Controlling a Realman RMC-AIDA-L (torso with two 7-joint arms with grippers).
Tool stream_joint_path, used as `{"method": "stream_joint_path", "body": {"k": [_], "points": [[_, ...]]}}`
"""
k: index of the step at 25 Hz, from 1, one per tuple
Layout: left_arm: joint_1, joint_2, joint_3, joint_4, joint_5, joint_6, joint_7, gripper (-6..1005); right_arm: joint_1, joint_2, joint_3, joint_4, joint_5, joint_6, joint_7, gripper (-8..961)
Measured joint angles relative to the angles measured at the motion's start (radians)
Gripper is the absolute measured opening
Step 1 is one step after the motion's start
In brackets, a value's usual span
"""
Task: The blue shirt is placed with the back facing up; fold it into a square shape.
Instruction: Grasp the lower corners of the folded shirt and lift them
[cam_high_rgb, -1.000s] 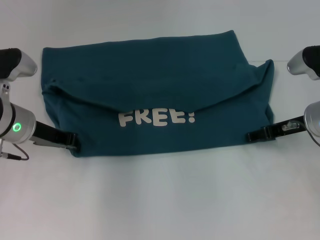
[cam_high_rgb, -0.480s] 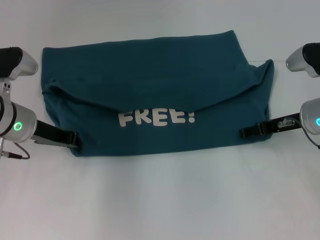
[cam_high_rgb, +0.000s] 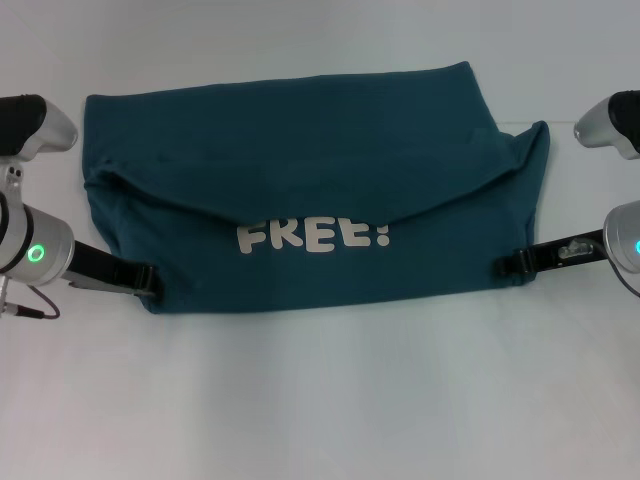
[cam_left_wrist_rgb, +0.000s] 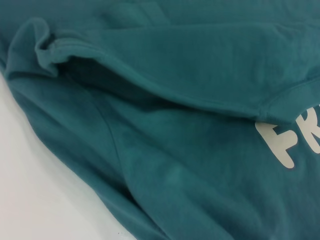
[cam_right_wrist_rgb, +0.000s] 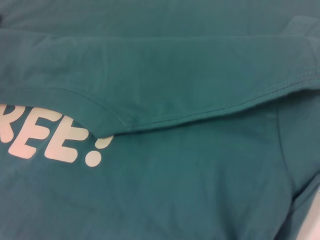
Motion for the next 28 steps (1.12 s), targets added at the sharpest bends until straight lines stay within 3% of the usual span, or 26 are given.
{"method": "stream_joint_path", "body": {"k": [3,14,21,28], "points": [[0.000,-0.001,0.000,0.000,0.000,-0.001,0.001,88,-0.003,0.000,0.007,0.000,0.001,-0.004,-0.007,526],[0.004,0.009,-0.008,0.002,-0.001,0.050,0.013,89,-0.008,0.000,0.047,-0.051,0.003,-0.092,-0.069,84],[0.021,0.047,-0.012,0.058,-0.002,0.265,0.037,89,-0.035,-0.004,0.053,-0.212,-0.050,-0.351,-0.133,57],[0.059,0.059,-0.012,0.122,0.008,0.516,0.079,88,-0.059,-0.007,0.049,-0.306,-0.111,-0.586,-0.171,57]]}}
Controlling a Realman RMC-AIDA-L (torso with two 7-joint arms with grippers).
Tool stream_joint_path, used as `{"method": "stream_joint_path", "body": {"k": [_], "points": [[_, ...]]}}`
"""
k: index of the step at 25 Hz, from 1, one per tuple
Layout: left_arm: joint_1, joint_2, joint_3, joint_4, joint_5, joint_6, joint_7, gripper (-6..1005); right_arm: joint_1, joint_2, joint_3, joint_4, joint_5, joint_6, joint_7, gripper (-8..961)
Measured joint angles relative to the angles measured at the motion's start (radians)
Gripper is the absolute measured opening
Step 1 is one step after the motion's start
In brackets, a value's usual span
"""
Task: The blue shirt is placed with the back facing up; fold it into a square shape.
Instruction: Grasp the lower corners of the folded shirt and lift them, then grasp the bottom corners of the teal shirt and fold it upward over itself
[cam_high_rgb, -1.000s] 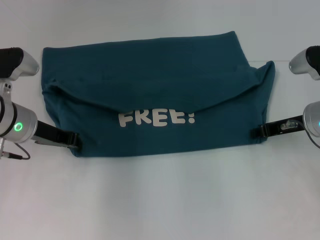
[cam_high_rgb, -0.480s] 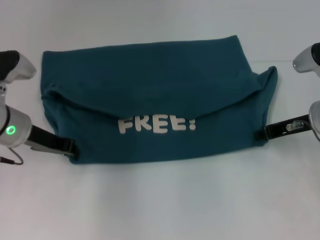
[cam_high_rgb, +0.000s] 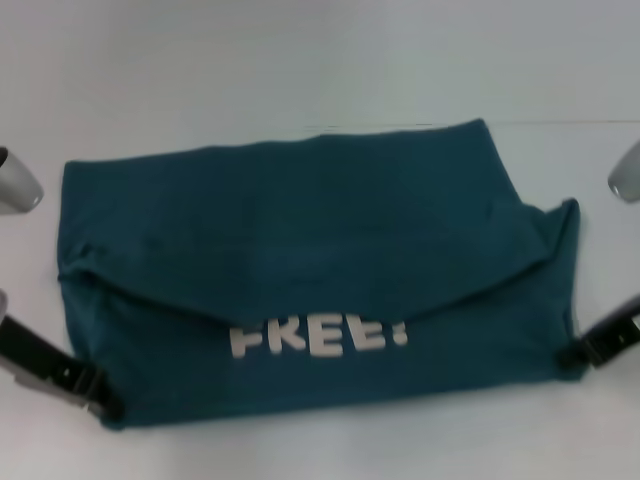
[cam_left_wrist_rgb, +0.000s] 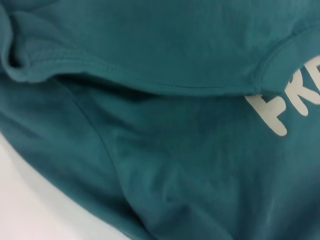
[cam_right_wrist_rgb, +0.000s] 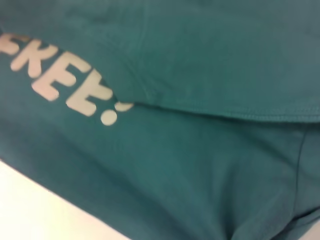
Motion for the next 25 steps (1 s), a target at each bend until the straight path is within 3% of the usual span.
{"method": "stream_joint_path", "body": {"k": [12,19,22,25], "points": [[0.033,-0.010,0.014,0.032,0.068,0.254,0.054,89,-0.046,0.011,-0.019,-0.145,-0.038,-0.367,-0.089,57],[0.072,-0.020,0.012,0.068,0.070,0.329,0.073,89,-0.105,0.014,-0.122,-0.168,-0.030,-0.382,-0.058,57],[0.084,-0.024,-0.008,0.082,0.058,0.329,0.092,89,-0.119,0.012,-0.089,-0.203,0.010,-0.382,-0.072,57],[0.077,-0.024,-0.066,0.108,0.035,0.328,0.120,88,-0.119,-0.008,-0.015,-0.236,0.086,-0.385,-0.081,58]]}}
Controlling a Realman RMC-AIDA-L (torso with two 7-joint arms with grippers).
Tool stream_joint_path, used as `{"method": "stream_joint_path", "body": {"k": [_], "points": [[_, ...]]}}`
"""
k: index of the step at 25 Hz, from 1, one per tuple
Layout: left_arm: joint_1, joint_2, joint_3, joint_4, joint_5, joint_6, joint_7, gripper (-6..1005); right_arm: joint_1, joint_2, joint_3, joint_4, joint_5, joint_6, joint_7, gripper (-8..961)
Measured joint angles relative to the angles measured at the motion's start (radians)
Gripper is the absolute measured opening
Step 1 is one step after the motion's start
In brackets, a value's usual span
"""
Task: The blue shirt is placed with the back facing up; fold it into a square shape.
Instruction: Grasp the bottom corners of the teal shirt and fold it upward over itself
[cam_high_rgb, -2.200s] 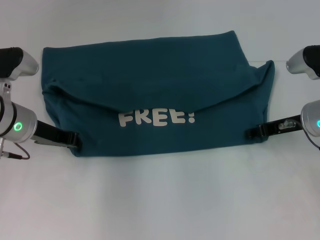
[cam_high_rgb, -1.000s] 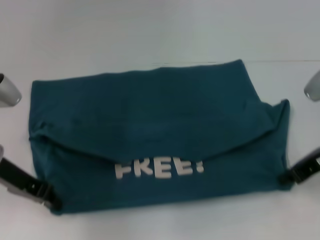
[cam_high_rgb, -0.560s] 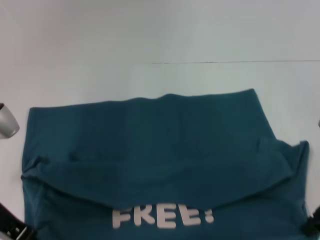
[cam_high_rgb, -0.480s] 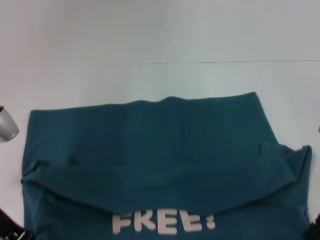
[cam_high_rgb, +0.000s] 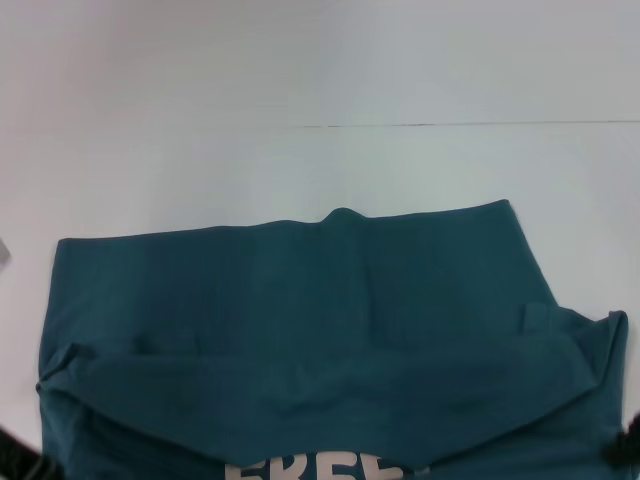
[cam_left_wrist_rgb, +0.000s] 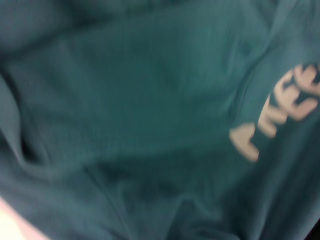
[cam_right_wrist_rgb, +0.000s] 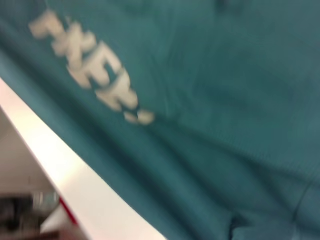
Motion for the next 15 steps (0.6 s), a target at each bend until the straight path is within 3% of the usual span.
{"method": "stream_joint_path", "body": {"k": [8,15], "points": [[-0.032,0.023,-0.110,0.120,-0.095,-0.008,0.008,88,0.075,-0.042,0.151,0.006,0.051,0.000,-0.001,58],[-0.061,0.024,-0.167,0.211,-0.111,-0.060,0.000,87,0.145,-0.048,0.280,0.010,0.060,0.003,0.003,58]]}}
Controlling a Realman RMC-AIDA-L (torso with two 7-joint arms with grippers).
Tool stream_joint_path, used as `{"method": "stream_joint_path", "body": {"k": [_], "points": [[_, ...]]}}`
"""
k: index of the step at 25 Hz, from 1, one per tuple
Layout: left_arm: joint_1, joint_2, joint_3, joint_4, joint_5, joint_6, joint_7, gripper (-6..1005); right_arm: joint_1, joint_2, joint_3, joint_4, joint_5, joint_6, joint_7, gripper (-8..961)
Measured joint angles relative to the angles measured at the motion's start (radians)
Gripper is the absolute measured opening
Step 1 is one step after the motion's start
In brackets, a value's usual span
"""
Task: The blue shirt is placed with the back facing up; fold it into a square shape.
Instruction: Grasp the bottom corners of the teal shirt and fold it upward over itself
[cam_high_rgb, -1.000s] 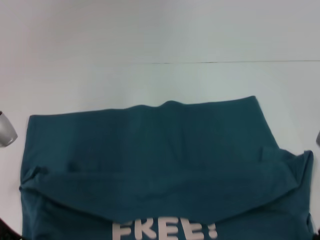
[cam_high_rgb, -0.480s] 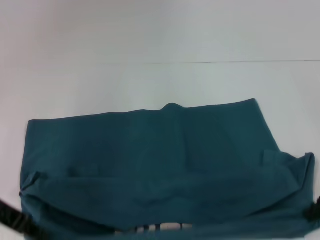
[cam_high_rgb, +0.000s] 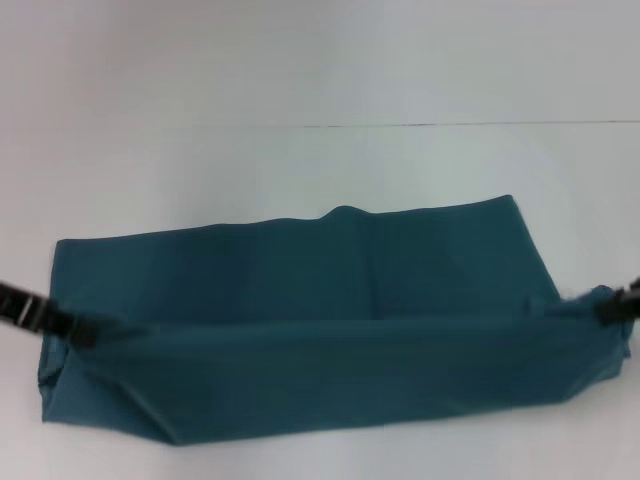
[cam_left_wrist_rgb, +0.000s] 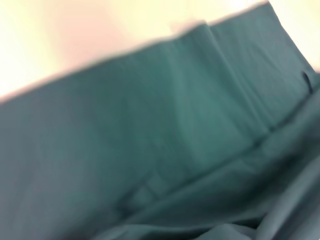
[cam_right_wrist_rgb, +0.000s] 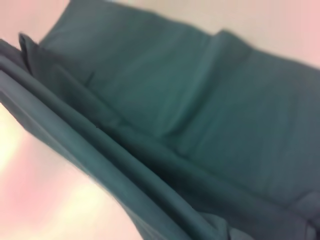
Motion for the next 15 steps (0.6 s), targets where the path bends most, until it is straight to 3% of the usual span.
{"method": "stream_joint_path", "body": {"k": [6,15], "points": [[-0.041,-0.002,0.012,-0.005,0.007,-0.115,-0.012,87,0.046,-0.004,0.062,0.009,-0.005,0.056,0.013,58],[-0.080,-0.005,0.054,-0.083,0.019,-0.364,-0.034,88,0.078,0.001,0.020,0.173,-0.010,0.320,0.034,58]]}}
